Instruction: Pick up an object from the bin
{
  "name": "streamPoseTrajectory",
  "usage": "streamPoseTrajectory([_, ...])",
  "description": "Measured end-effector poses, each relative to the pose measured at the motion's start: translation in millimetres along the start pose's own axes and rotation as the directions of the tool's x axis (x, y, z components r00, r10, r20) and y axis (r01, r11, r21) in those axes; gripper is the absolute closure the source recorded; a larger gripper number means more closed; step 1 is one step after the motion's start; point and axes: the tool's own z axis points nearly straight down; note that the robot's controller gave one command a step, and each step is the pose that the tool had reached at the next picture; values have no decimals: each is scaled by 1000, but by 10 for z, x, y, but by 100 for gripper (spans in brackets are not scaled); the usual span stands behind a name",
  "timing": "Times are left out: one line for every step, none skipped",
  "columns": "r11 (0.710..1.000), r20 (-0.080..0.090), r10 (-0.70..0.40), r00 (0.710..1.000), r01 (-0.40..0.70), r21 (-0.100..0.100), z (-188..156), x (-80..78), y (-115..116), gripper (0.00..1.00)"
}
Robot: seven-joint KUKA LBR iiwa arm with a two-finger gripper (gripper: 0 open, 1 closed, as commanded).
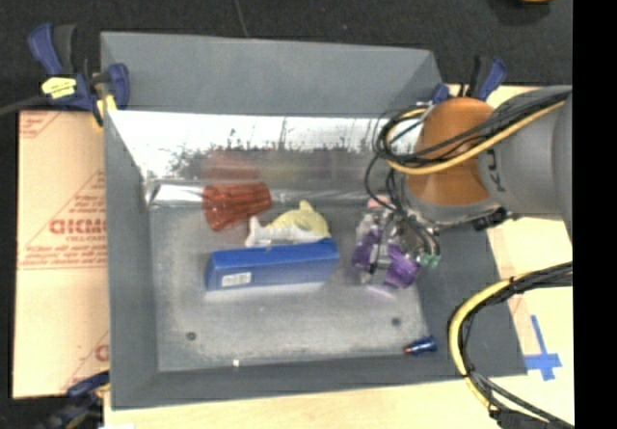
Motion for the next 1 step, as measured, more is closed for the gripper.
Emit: streamPoseTrajectory([1000, 0, -1, 1000, 1, 0, 0, 0, 0, 100])
